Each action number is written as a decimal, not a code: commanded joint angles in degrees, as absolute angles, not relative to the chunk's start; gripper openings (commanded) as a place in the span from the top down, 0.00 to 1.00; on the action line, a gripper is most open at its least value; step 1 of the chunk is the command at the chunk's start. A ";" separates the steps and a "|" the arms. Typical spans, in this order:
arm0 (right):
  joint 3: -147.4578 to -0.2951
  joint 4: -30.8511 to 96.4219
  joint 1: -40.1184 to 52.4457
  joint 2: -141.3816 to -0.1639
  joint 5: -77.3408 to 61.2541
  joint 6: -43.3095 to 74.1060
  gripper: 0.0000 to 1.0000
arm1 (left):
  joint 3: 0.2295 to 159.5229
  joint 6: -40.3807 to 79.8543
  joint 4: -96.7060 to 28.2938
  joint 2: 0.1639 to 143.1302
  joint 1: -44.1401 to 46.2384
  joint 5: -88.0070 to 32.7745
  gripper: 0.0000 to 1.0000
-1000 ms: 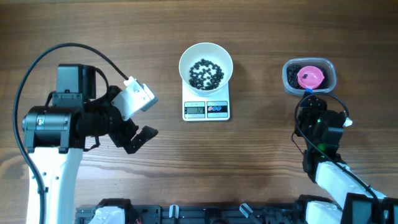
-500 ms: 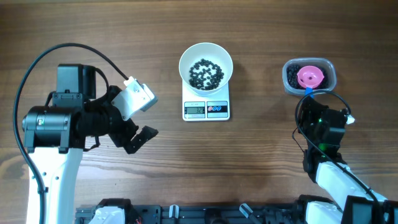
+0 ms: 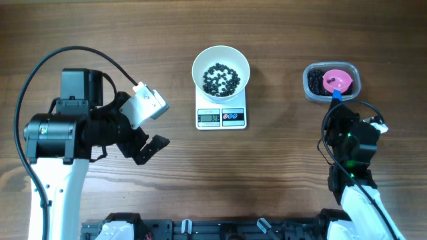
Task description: Scoop item into bowl and weigh 150g on scale
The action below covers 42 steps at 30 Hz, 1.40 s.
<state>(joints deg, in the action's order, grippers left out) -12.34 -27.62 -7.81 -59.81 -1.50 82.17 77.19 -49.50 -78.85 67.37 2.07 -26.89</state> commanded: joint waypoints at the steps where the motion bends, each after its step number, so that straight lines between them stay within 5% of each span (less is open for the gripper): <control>1: -12.49 -24.88 -7.90 -55.66 -2.55 81.01 0.95 | 78.24 -50.78 -78.72 66.74 1.58 -27.40 0.00; 35: -39.72 -7.92 -7.90 -53.45 -16.60 55.90 0.95 | 78.24 -50.78 -78.72 66.74 1.58 -27.40 0.00; 42: -52.56 10.11 -8.05 -56.93 -16.73 41.32 0.95 | 78.24 -50.78 -78.72 66.74 1.58 -27.40 0.00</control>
<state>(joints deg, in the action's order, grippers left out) -47.77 6.59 -7.81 -55.96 -16.10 49.78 77.19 -49.50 -78.83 67.37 2.07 -26.89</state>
